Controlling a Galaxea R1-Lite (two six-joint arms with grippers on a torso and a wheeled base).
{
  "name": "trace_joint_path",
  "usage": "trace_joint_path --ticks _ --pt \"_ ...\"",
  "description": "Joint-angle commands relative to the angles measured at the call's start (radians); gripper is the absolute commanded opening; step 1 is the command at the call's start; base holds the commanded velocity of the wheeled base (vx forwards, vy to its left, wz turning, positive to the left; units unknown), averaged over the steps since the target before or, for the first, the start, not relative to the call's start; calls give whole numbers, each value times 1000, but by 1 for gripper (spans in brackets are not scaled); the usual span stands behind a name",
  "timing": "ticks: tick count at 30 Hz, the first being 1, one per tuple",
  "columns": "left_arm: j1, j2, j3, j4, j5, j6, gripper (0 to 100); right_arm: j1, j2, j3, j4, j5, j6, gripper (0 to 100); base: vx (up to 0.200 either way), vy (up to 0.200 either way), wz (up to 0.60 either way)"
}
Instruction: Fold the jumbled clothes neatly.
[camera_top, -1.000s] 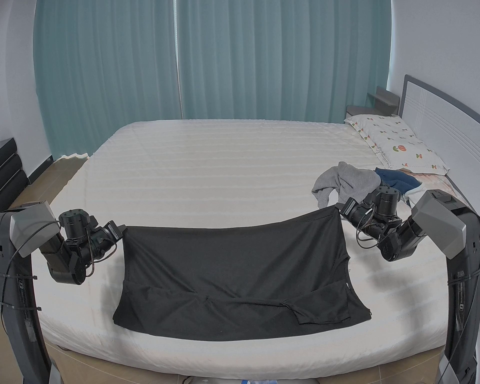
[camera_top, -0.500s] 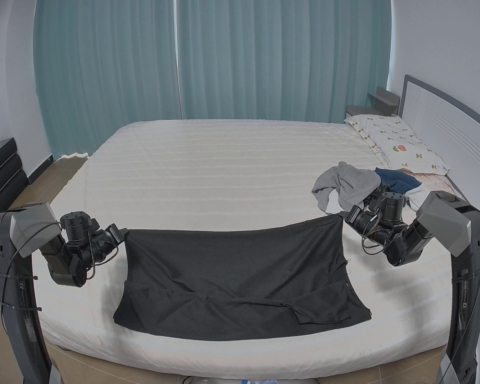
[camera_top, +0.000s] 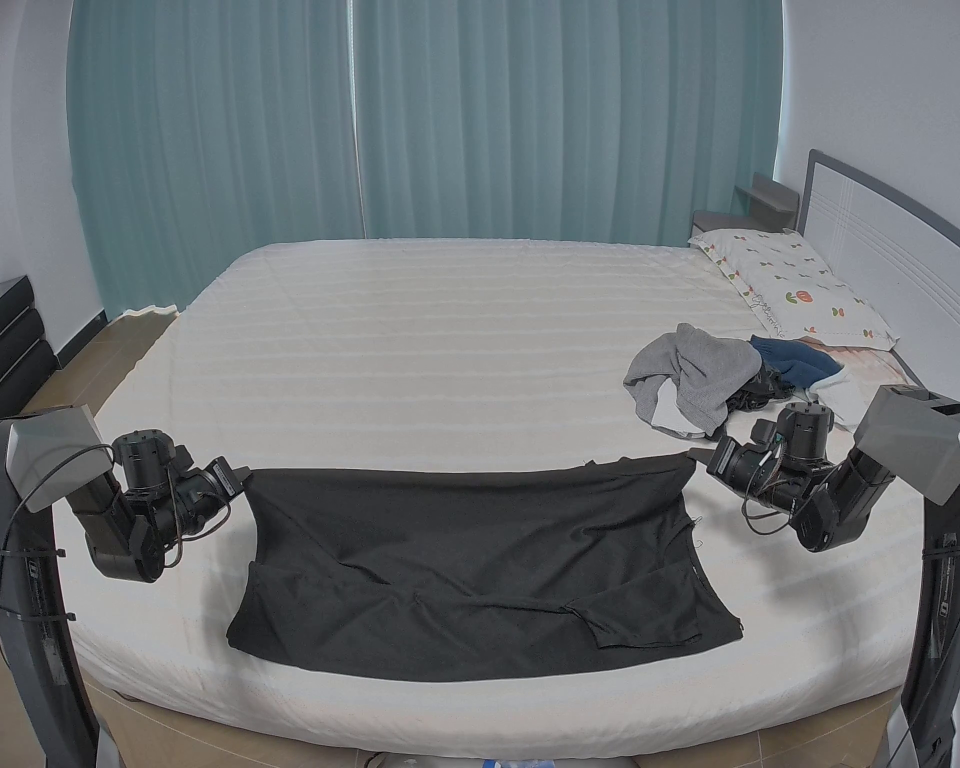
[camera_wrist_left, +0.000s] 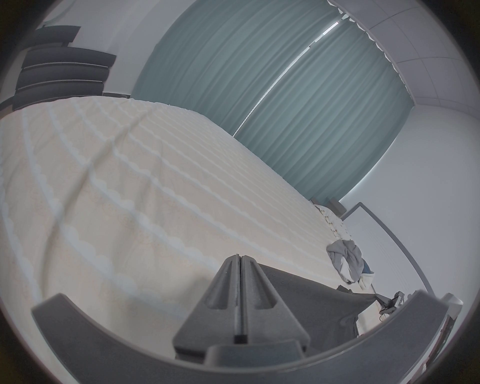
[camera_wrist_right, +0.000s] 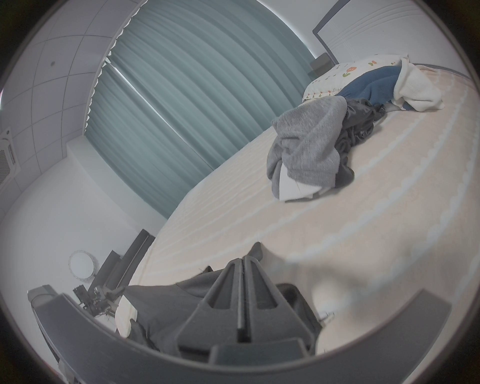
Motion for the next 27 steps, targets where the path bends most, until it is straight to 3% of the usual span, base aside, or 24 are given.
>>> trace_joint_path --ticks 1,7,19,27 --pt "20 -34 81 -2 -7 57 0 -16 -46 113 -24 38 -40 0 0 0 0" --pt "38 -33 197 -37 -18 157 0 -27 -64 240 -37 79 -133 0 0 0 0" --pt "36 30 366 -197 -32 274 0 -24 -34 371 -37 81 -317 0 0 0 0" --pt "35 69 434 -252 -33 286 0 -20 2 388 -37 73 -340 0 0 0 0"
